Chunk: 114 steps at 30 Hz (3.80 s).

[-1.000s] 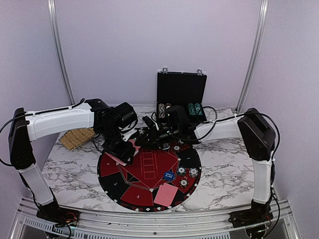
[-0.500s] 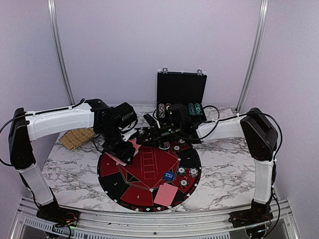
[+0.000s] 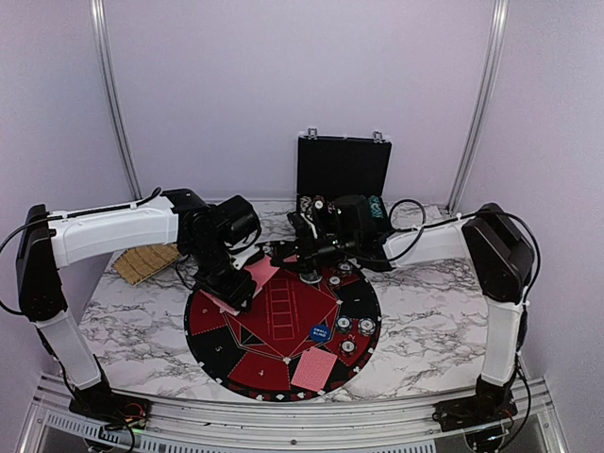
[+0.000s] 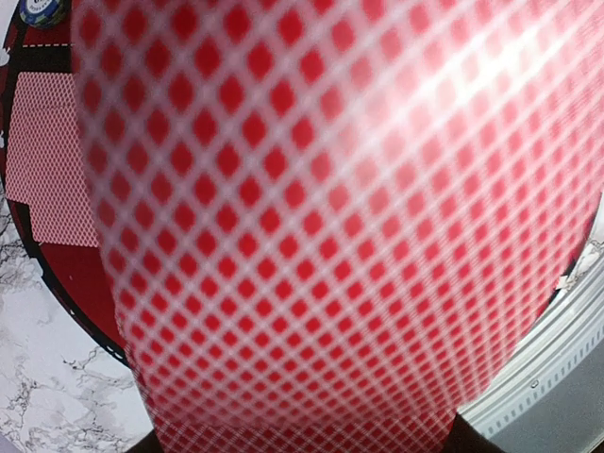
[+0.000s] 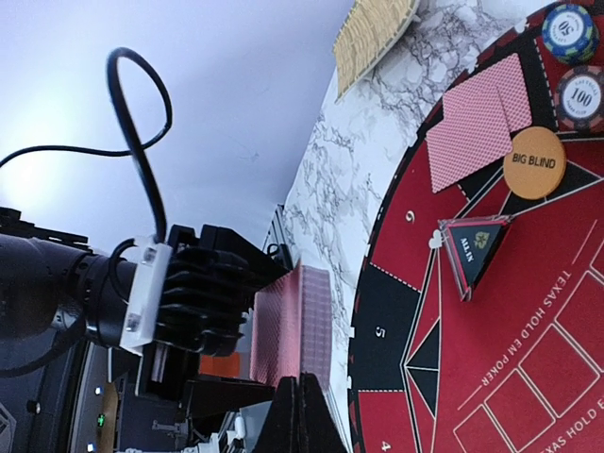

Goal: Distribute texas hold em gaming equipment
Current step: Pick up the poker card from the face-down deck piles, then flop the poker card in the community card area, then pick up the poker card from the face-down deck piles.

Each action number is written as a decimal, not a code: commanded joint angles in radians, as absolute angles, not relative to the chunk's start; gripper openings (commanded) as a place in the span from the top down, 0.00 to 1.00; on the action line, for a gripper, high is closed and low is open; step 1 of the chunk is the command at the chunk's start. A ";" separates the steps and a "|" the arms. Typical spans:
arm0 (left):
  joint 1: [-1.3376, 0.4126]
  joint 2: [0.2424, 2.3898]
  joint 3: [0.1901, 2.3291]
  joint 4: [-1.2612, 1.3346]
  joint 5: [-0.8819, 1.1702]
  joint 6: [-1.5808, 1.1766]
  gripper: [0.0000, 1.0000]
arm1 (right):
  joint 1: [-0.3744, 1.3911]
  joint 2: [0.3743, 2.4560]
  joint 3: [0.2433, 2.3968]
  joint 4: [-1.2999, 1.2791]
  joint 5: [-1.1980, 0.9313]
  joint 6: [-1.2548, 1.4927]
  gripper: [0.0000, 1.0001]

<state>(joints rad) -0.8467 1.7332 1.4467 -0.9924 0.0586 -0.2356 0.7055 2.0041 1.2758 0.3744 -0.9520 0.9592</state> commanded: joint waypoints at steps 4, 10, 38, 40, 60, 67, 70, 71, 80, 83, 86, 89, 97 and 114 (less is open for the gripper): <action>-0.847 1.689 1.423 -0.982 0.041 -0.242 0.59 | 0.659 1.914 1.248 0.434 -0.958 0.984 1.00; -0.831 1.679 1.402 -0.970 0.045 -0.249 0.59 | 0.616 1.863 1.208 0.364 -0.903 0.927 1.00; -0.718 1.668 1.358 -0.953 0.032 -0.241 0.59 | 0.914 1.770 1.349 -0.474 0.303 0.528 1.00; -0.715 1.664 1.358 -0.953 0.031 -0.238 0.59 | 0.949 1.808 1.406 -0.535 0.388 0.514 1.00; -0.705 1.628 1.314 -0.937 0.038 -0.249 0.59 | 1.008 2.151 1.780 -0.651 0.515 0.454 1.00; -0.703 1.618 1.303 -0.937 0.044 -0.246 0.59 | 1.010 2.216 1.850 -0.610 0.430 0.447 0.87; -0.703 1.620 1.303 -0.936 0.043 -0.247 0.59 | 1.009 2.229 1.865 -0.580 0.356 0.448 0.77; -0.703 1.620 1.303 -0.936 0.044 -0.247 0.59 | 1.004 2.228 1.864 -0.563 0.323 0.451 0.73; -0.704 1.614 1.298 -0.936 0.058 -0.243 0.59 | 0.923 2.110 1.691 -0.364 0.020 0.481 0.58; -0.705 1.614 1.304 -0.937 0.072 -0.237 0.59 | 0.879 2.061 1.616 -0.291 -0.127 0.486 0.51; -0.712 1.618 1.311 -0.937 0.086 -0.234 0.59 | 0.839 2.024 1.544 -0.210 -0.277 0.511 0.45; -0.733 1.625 1.320 -0.937 0.093 -0.226 0.59 | 0.815 2.002 1.493 -0.139 -0.417 0.538 0.40; -0.803 1.651 1.363 -0.940 0.094 -0.214 0.59 | 0.784 2.020 1.464 -0.043 -0.685 0.602 0.30; -0.848 1.678 1.414 -0.955 0.095 -0.218 0.59 | 0.808 2.077 1.409 0.165 -0.926 0.742 0.27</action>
<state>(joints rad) -0.8375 1.6684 1.3773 -0.9463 0.0887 -0.2234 0.7929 2.0457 1.3899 0.1127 -0.8730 0.7158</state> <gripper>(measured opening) 0.653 0.725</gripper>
